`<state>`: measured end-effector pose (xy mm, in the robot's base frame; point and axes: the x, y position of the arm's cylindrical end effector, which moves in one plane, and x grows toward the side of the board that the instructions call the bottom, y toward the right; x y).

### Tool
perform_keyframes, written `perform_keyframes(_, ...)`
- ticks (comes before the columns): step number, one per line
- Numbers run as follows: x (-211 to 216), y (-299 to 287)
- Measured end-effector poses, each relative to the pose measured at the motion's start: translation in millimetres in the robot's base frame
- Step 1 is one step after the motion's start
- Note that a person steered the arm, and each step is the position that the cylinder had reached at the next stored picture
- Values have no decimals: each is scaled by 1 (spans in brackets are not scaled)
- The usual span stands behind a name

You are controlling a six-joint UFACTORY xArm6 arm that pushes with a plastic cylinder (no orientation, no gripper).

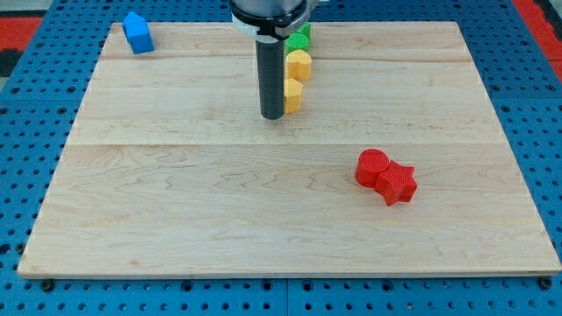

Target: Slightly push the yellow hexagon towards the up

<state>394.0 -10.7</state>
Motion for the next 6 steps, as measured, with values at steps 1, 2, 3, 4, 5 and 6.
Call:
perform_keyframes(1,3,12)
perform_keyframes(2,-16,28)
perform_keyframes(3,-35,32)
perform_keyframes(4,-12,46)
perform_keyframes(5,-7,81)
perform_keyframes(6,24,135)
